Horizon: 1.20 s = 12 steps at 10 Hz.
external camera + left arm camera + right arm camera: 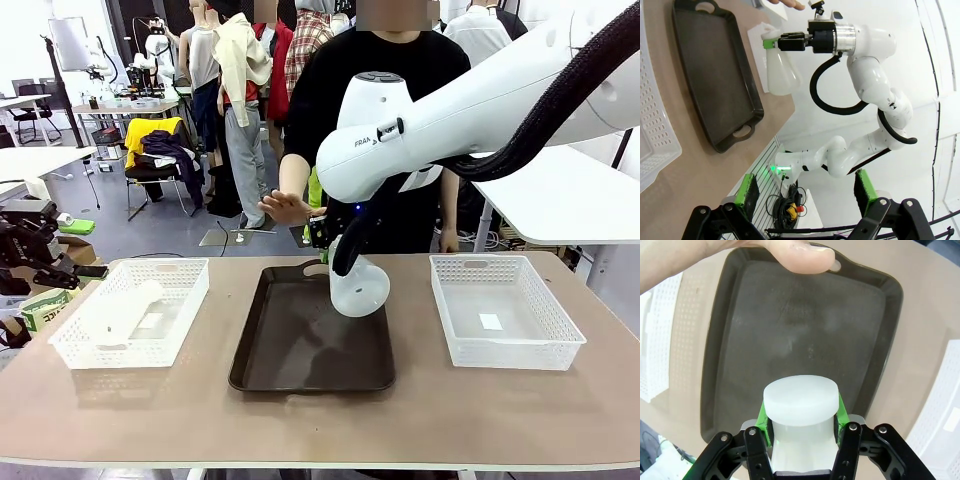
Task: Prepare the laboratory tools.
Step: While moving the picked Big flask to the Handle tray indicated by the person, stop as directed by the person, then place the picked Big flask upright in the Handle tray as instructed by the person.
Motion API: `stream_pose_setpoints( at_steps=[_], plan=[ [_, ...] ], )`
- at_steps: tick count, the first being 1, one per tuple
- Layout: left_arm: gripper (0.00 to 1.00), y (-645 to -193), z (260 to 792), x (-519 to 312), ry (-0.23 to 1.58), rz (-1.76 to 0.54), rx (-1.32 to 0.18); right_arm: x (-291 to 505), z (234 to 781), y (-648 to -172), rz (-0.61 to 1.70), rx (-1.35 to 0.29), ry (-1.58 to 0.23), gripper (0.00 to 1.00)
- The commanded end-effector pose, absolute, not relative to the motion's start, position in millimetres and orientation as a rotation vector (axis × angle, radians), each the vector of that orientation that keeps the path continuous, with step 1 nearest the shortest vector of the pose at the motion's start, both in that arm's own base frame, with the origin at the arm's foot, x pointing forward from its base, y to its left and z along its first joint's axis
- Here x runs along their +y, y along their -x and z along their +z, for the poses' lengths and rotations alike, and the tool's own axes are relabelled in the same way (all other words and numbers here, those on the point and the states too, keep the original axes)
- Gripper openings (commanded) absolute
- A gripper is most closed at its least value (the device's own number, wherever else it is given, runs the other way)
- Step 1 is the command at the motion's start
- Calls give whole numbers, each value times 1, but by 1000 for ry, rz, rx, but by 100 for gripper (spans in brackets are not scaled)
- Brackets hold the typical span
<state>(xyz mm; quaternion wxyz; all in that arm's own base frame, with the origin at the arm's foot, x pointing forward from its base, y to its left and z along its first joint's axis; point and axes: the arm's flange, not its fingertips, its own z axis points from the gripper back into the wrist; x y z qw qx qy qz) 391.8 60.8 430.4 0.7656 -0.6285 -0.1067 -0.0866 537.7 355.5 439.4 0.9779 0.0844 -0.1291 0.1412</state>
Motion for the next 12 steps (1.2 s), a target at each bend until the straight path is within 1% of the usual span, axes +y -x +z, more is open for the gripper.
stream_pose_setpoints(
  at_steps=[1, 12],
  plan=[
    [100, -390, 431, 60, 1364, -193, -252, 355, 438, -537, 284, -261, -172, 0],
    [100, -390, 431, 60, 1364, -193, -252, 355, 438, -537, 284, -261, -172, 0]
  ],
)
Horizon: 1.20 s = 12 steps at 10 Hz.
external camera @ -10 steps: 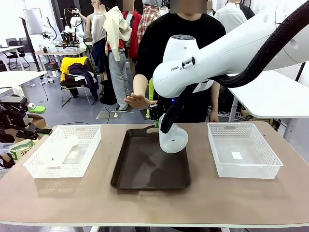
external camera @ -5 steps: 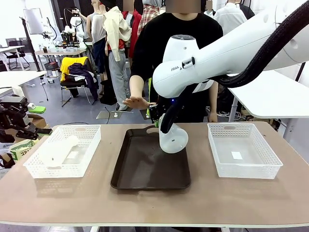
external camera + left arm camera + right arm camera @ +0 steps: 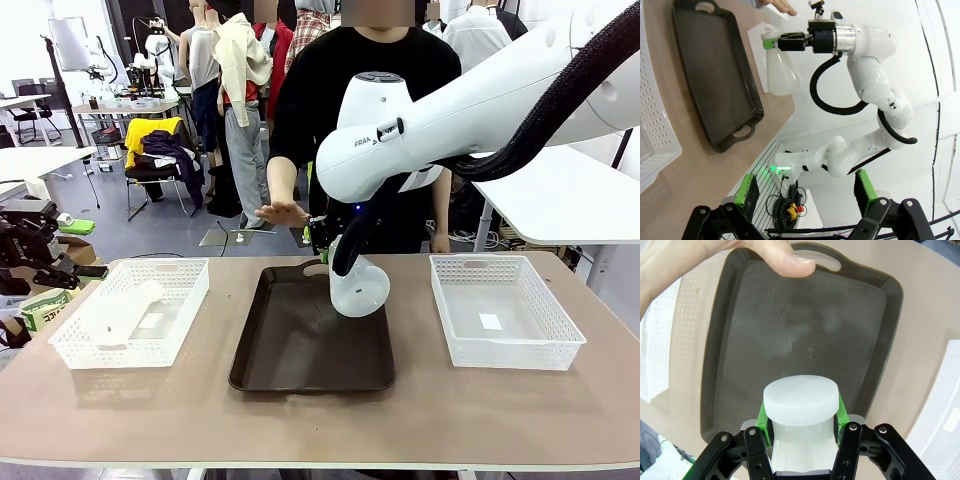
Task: Prepare the laboratory tools.
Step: Place the picked Big flask upright in the Handle tray as instructed by the person.
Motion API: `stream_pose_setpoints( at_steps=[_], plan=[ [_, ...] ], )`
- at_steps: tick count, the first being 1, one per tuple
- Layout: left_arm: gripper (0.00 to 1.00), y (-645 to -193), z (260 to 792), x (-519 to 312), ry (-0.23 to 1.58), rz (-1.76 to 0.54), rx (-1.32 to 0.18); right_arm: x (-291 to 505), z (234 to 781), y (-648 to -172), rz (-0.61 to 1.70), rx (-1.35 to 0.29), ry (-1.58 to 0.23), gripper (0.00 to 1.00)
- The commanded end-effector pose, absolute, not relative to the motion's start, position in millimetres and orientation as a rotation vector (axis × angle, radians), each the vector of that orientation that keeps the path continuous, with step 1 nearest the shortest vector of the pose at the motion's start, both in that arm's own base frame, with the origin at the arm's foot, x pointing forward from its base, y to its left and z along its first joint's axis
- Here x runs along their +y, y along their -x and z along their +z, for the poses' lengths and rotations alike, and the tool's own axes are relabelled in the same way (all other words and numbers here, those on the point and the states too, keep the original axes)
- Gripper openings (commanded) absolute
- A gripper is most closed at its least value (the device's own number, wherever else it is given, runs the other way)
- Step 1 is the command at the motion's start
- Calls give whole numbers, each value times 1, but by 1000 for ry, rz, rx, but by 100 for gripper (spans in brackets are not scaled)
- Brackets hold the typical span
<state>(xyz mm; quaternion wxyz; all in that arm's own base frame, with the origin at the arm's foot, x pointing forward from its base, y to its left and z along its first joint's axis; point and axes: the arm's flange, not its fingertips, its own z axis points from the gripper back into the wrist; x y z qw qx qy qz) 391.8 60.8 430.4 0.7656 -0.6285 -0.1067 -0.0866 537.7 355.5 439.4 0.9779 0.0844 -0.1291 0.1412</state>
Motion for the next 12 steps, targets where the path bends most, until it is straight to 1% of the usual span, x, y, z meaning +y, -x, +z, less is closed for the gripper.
stream_pose_setpoints(
  at_steps=[1, 12],
  plan=[
    [100, -390, 431, 60, 1364, -193, -252, 355, 438, -537, 284, -261, -172, 0],
    [100, -390, 431, 60, 1364, -193, -252, 355, 438, -537, 284, -261, -172, 0]
  ],
)
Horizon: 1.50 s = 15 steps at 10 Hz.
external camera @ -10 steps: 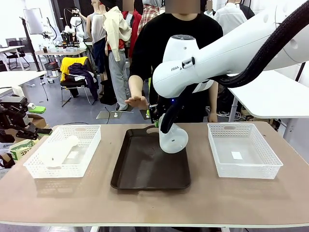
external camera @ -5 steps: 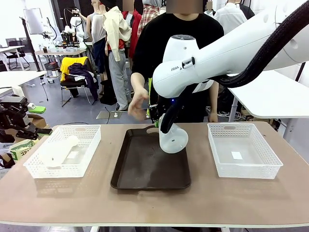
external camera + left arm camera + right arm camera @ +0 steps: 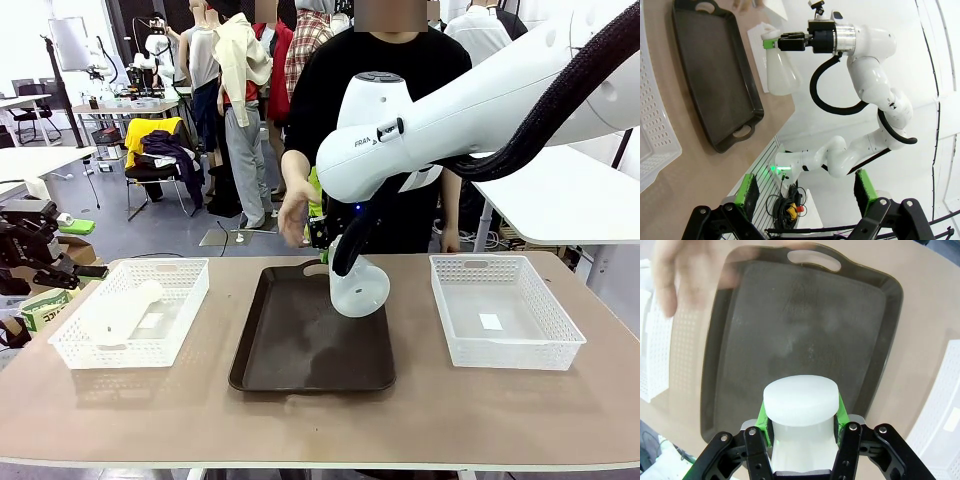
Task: Prepare the laboratory tools.
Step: Place the picked Big flask upright in the Handle tray as instructed by the person.
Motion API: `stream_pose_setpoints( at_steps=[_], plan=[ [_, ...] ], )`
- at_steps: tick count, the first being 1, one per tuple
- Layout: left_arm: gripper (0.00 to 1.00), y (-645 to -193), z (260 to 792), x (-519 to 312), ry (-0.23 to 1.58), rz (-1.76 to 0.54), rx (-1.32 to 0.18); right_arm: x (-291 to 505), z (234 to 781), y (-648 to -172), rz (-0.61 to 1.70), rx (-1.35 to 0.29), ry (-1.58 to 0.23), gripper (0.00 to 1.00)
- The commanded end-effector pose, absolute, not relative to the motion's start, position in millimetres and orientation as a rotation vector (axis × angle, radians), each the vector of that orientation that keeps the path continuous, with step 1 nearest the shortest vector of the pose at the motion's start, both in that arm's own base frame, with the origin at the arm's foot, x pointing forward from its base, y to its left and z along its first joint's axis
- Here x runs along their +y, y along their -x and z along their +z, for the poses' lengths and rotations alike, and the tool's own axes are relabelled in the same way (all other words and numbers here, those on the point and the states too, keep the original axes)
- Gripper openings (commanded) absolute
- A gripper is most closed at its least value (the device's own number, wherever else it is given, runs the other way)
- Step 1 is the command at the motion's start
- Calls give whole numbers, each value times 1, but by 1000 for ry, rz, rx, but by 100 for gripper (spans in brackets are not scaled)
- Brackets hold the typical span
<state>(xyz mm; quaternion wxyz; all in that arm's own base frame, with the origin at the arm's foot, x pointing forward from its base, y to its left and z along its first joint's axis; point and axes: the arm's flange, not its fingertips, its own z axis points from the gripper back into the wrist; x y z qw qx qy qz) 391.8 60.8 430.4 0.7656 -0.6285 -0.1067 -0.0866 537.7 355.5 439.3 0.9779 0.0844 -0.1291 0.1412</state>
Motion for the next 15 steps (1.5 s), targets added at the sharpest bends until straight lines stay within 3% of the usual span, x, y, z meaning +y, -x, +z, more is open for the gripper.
stream_pose_setpoints(
  at_steps=[1, 11, 13, 15],
  plan=[
    [100, -390, 431, 60, 1364, -193, -252, 355, 438, -537, 284, -261, -172, 0],
    [100, -390, 431, 60, 1364, -193, -252, 355, 439, -538, 284, -260, -170, 0],
    [100, -390, 431, 60, 1364, -193, -252, 358, 451, -528, 409, -235, -286, 0],
    [100, -390, 431, 60, 1364, -193, -252, 353, 467, -517, 626, -208, -540, 0]
  ],
)
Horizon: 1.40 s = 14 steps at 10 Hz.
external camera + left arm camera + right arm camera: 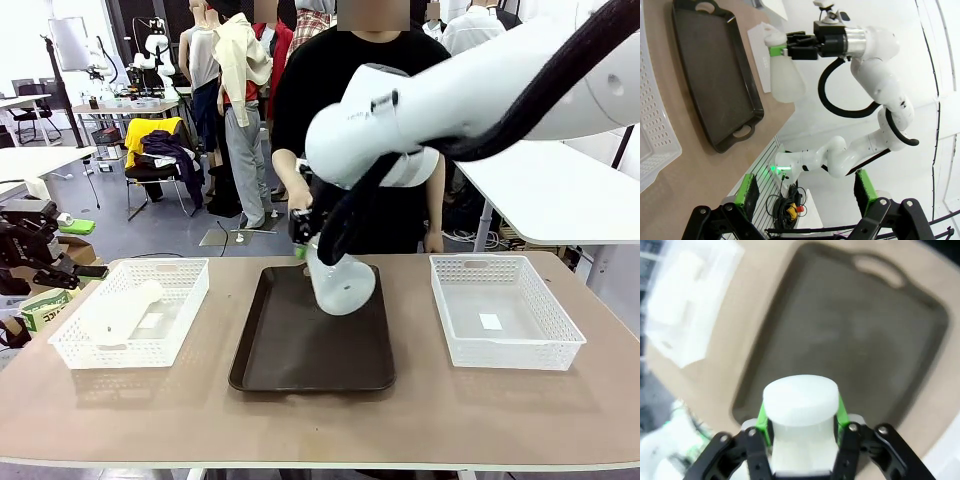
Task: Prepare the laboratory tools.
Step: Place the picked Big flask upright in the Handle tray as instructed by the person.
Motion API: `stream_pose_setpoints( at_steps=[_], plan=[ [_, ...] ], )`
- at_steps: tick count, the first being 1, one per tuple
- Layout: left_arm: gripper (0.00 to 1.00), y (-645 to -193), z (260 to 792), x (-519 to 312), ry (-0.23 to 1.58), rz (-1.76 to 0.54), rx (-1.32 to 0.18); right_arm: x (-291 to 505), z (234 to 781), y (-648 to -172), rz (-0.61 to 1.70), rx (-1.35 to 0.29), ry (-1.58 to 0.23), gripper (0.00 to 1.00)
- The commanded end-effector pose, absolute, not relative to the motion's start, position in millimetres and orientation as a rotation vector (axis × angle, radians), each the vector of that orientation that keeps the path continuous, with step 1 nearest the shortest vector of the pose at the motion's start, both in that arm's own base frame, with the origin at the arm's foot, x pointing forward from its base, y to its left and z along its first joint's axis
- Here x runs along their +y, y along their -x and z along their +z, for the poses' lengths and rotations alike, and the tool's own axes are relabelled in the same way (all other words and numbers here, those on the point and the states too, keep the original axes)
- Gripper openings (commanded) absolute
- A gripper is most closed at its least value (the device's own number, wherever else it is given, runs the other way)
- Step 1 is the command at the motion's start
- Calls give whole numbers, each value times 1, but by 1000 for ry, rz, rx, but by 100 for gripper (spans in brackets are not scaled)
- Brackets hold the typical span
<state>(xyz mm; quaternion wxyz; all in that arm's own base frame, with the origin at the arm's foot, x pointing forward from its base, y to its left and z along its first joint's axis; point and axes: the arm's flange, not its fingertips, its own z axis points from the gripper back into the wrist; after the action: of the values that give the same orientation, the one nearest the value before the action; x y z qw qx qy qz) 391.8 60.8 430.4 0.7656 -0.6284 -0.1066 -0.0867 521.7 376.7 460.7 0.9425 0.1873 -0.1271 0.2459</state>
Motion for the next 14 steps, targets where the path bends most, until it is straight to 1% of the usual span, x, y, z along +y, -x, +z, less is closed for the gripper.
stream_pose_setpoints(
  at_steps=[1, 7, 9, 10, 11, 12, 13, 14],
  plan=[
    [100, -390, 431, 60, 1364, -193, -252, 347, 470, -517, 700, -212, -623, 0],
    [100, -390, 431, 60, 1364, -193, -252, 326, 455, -528, 1018, -368, -1056, 0],
    [100, -390, 431, 60, 1364, -193, -252, 320, 440, -539, 1121, -461, -1146, 0],
    [100, -390, 431, 60, 1364, -193, -252, 317, 433, -547, 1160, -528, -1266, 0],
    [100, -390, 431, 60, 1364, -193, -252, 316, 428, -551, 1165, -584, -1301, 0],
    [100, -390, 431, 60, 1364, -193, -252, 319, 424, -555, 1141, -581, -1290, 0],
    [100, -390, 431, 60, 1364, -193, -252, 323, 422, -558, 1048, -533, -1174, 0],
    [100, -390, 431, 60, 1364, -193, -252, 317, 425, -551, 1151, -570, -1242, 0]
  ],
)
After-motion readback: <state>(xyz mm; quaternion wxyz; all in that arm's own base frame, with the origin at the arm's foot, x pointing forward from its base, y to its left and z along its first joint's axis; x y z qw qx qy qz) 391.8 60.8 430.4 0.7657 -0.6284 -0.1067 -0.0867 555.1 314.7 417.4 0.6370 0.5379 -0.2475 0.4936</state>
